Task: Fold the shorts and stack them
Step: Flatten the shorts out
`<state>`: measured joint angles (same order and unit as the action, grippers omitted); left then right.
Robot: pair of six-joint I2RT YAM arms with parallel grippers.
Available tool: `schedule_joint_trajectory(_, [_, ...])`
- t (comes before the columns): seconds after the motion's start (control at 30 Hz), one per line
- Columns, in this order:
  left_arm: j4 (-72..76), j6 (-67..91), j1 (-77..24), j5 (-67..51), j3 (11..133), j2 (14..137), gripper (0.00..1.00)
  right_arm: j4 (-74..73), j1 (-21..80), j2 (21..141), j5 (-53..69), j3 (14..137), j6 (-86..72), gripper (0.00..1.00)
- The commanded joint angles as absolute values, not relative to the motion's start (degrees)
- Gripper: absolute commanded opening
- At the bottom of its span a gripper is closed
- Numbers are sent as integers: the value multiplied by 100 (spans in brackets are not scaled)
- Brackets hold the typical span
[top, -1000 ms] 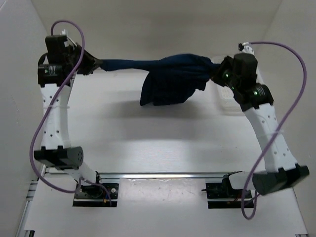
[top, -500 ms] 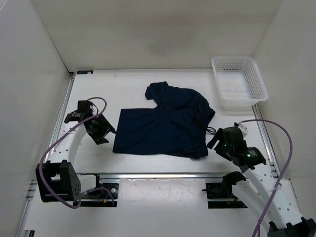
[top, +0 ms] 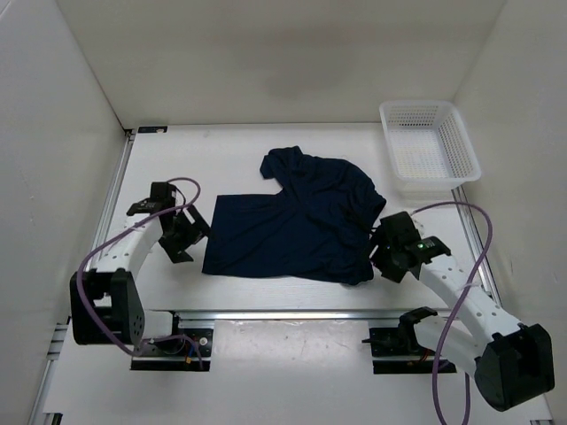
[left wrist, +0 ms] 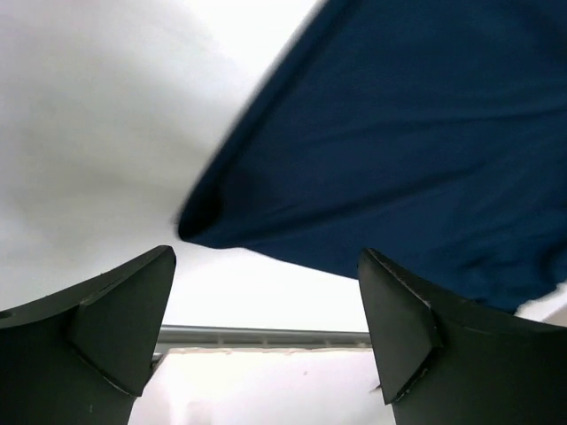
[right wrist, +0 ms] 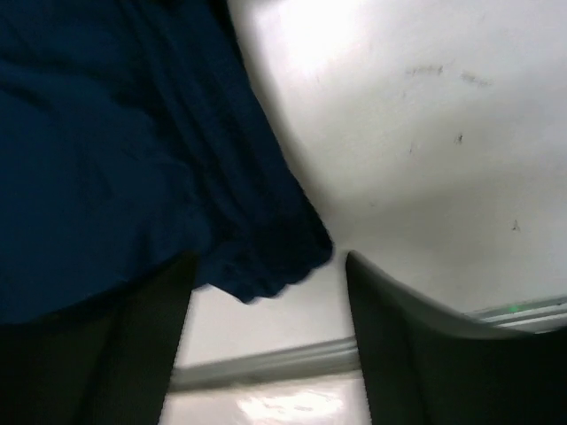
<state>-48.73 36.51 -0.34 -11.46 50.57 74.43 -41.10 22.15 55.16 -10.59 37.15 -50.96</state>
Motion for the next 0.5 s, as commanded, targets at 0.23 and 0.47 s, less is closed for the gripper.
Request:
schedule_joint_trajectory(0.23, [-4131,3771,-167,-1432,4658,8700,90,-2849,1838,5343,211,2505,-5968,73])
schedule_joint_trajectory(0.47, [-3911,3647,-167,-1406,4842,9333,10,-2847,1714,5941,-69,3022,-5617,9])
